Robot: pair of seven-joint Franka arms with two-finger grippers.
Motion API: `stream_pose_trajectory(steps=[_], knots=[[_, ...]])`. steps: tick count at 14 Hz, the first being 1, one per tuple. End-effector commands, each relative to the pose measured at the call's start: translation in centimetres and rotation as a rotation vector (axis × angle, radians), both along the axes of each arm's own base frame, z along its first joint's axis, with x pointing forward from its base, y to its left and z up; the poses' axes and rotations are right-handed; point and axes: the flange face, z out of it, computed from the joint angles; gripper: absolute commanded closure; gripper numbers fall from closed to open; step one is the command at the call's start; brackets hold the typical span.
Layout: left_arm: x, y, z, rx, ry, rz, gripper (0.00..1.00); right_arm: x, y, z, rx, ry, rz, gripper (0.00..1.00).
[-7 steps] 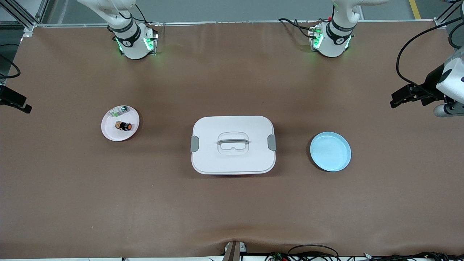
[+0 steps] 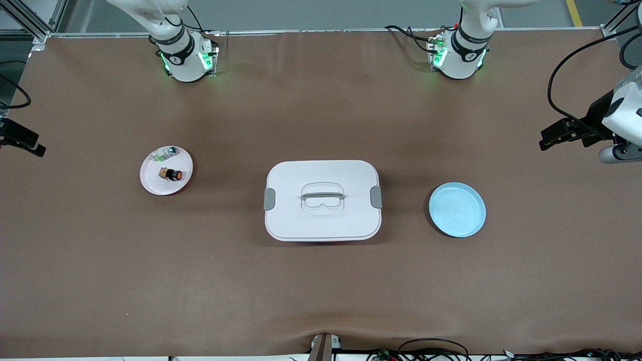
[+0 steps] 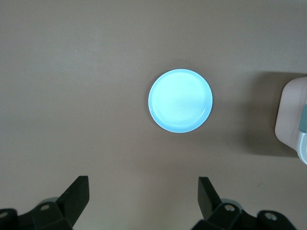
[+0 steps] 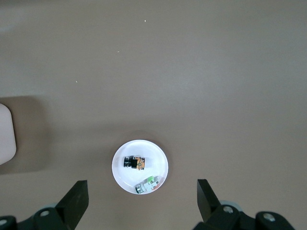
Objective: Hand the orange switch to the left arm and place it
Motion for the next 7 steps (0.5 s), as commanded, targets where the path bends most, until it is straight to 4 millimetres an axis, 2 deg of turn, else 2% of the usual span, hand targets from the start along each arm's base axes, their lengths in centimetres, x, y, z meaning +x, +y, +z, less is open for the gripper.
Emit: stream_pose_trajectory(steps=[1, 7], knots=[[0.19, 0.31, 0.26, 0.010, 0.010, -0.008, 0.00, -0.26, 0.37, 0.22, -0.016, 0.005, -0.003, 0.00], [0.19, 0.22, 0.34, 0.010, 0.009, -0.005, 0.00, -0.35, 0.06, 0.61, -0.012, 0.000, -0.050, 0.00]])
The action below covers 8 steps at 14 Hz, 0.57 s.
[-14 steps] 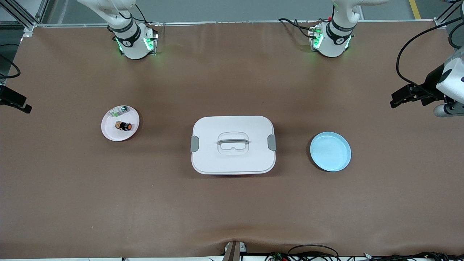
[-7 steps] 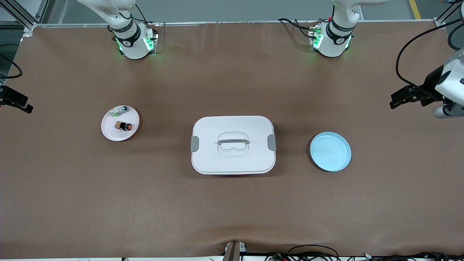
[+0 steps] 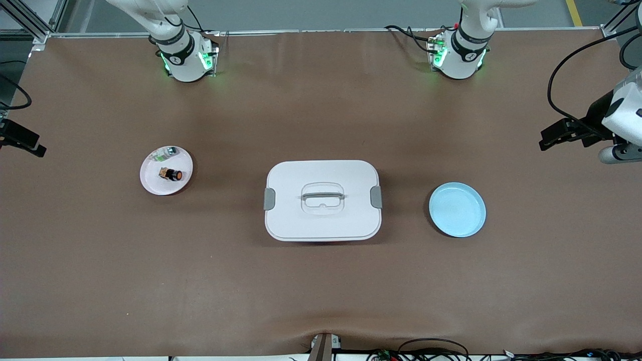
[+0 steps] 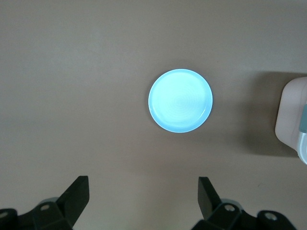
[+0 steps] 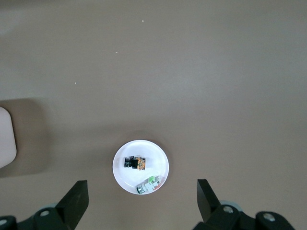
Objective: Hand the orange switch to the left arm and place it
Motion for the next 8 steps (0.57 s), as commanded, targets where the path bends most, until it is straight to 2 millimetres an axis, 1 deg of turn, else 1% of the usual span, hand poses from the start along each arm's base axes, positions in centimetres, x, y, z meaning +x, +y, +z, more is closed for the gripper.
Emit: stream_pose_trajectory(steps=[1, 2, 4, 5, 7, 8], knots=[[0.2, 0.2, 0.5, 0.010, 0.006, -0.005, 0.00, -0.3, 0.2, 0.2, -0.002, 0.005, -0.019, 0.00], [0.2, 0.2, 0.4, 0.010, 0.008, -0.005, 0.00, 0.3, 0.8, -0.5, 0.010, 0.019, -0.002, 0.00], [0.2, 0.2, 0.5, 0.010, 0.006, -0.003, 0.00, 0.3, 2.2, -1.9, -0.001, 0.087, 0.021, 0.00], [0.2, 0.2, 0.5, 0.010, 0.006, -0.003, 0.00, 0.3, 1.8, -2.1, 0.002, 0.097, 0.023, 0.00], [0.2, 0.2, 0.5, 0.010, 0.006, -0.003, 0.00, 0.9, 2.1, -3.1, 0.001, 0.107, 0.030, 0.00], [0.2, 0.2, 0.5, 0.010, 0.006, -0.003, 0.00, 1.0, 2.1, -3.2, -0.006, 0.110, 0.032, 0.00]])
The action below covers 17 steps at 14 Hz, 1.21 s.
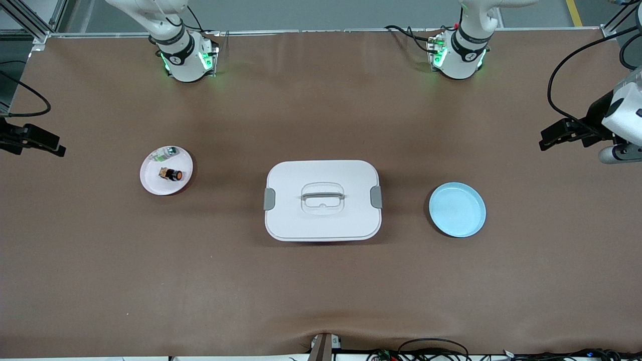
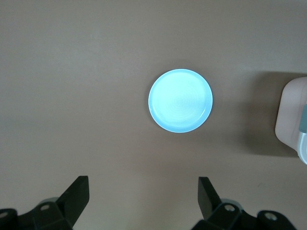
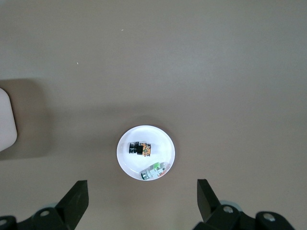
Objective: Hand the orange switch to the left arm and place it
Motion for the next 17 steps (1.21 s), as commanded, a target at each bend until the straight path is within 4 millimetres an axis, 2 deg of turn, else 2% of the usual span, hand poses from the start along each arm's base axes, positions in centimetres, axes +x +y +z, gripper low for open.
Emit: stream_pose_trajectory(steps=[1, 3, 6, 10, 17], knots=[[0.2, 0.2, 0.5, 0.010, 0.006, -0.003, 0.00, 0.4, 0.2, -0.5, -0.025, 0.015, 0.001, 0.00], [0.2, 0.2, 0.5, 0.010, 0.006, -0.003, 0.00, 2.3, -0.3, -5.5, -0.014, 0.103, -0.001, 0.00], [0.2, 0.3, 0.5, 0.010, 0.006, 0.000, 0.00, 2.2, -0.2, -7.2, -0.006, 0.130, 0.001, 0.00], [0.2, 0.3, 0.4, 0.010, 0.008, 0.000, 0.00, 1.6, -0.1, -12.6, -0.003, 0.154, 0.002, 0.00], [0.2, 0.3, 0.2, 0.010, 0.011, 0.001, 0.00, -1.3, 0.1, -19.0, 0.001, 0.142, -0.007, 0.00]])
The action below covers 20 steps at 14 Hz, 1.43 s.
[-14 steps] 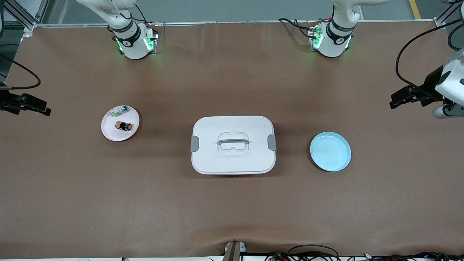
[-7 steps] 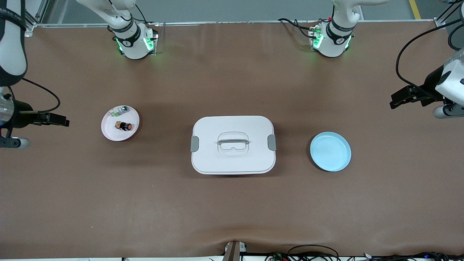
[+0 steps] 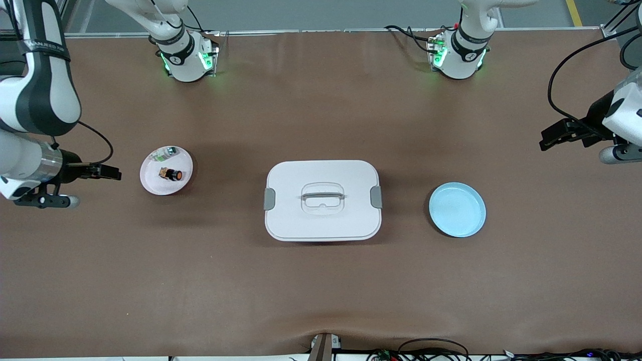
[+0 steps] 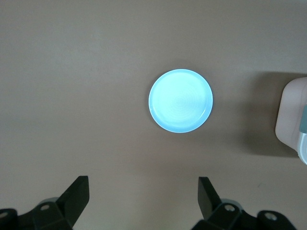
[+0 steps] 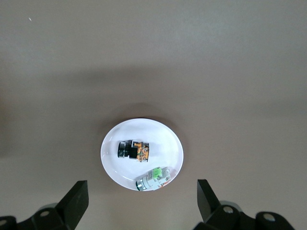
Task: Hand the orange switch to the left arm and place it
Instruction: 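Move the right gripper over the white plate toward the orange switch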
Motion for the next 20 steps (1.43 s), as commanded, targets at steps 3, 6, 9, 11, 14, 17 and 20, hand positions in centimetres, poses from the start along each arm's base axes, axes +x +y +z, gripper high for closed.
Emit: stream_pose_trajectory(steps=[3, 6, 9, 11, 14, 17, 20], knots=[[0.3, 0.2, 0.1, 0.010, 0.014, 0.000, 0.00, -2.6, 0.0, -3.0, -0.008, -0.025, -0.017, 0.00], [0.3, 0.2, 0.1, 0.010, 0.014, 0.001, 0.00, -3.6, 0.2, -6.1, -0.007, -0.043, -0.019, 0.00], [0.3, 0.2, 0.1, 0.010, 0.014, 0.001, 0.00, -4.4, 0.4, -8.0, 0.004, -0.049, -0.037, 0.00], [0.3, 0.2, 0.1, 0.010, 0.014, 0.001, 0.00, -4.7, 0.6, -9.0, 0.021, -0.053, -0.051, 0.00], [0.3, 0.2, 0.1, 0.010, 0.014, 0.001, 0.00, -5.3, 1.0, -10.6, 0.029, -0.078, -0.063, 0.00], [0.3, 0.2, 0.1, 0.010, 0.014, 0.001, 0.00, -5.8, 1.1, -12.0, 0.027, -0.105, -0.068, 0.00], [0.3, 0.2, 0.1, 0.010, 0.014, 0.003, 0.00, -6.0, 1.4, -12.8, 0.053, -0.099, -0.093, 0.00]])
